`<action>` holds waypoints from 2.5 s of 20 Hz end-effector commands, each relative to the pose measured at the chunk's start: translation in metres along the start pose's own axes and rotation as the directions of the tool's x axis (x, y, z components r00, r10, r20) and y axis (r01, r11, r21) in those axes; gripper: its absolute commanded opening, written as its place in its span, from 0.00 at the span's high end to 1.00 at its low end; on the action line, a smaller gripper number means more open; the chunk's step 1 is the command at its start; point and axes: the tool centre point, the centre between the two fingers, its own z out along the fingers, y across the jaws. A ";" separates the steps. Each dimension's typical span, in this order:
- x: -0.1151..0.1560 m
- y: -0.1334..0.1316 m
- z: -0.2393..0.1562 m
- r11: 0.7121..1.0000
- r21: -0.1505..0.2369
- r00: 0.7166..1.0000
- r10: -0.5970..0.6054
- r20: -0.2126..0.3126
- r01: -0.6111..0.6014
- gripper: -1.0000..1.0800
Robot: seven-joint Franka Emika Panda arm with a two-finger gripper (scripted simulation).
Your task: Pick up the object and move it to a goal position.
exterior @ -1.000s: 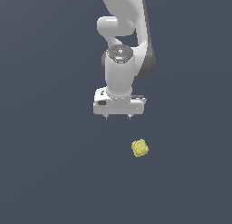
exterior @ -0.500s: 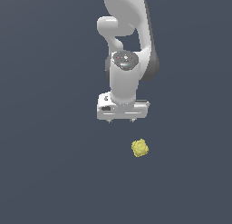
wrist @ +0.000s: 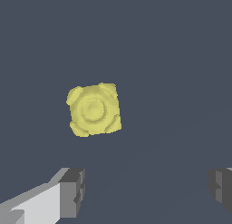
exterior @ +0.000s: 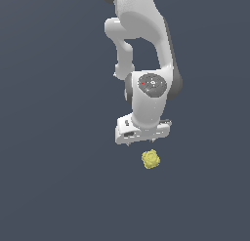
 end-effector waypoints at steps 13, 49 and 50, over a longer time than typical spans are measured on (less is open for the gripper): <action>0.042 -0.044 0.042 0.990 0.011 0.990 -0.139 0.011 0.139 0.04; 0.044 -0.048 0.095 0.989 0.012 0.989 -0.149 0.012 0.148 1.00; 0.044 -0.048 0.095 0.989 0.012 0.989 -0.149 0.012 0.148 1.00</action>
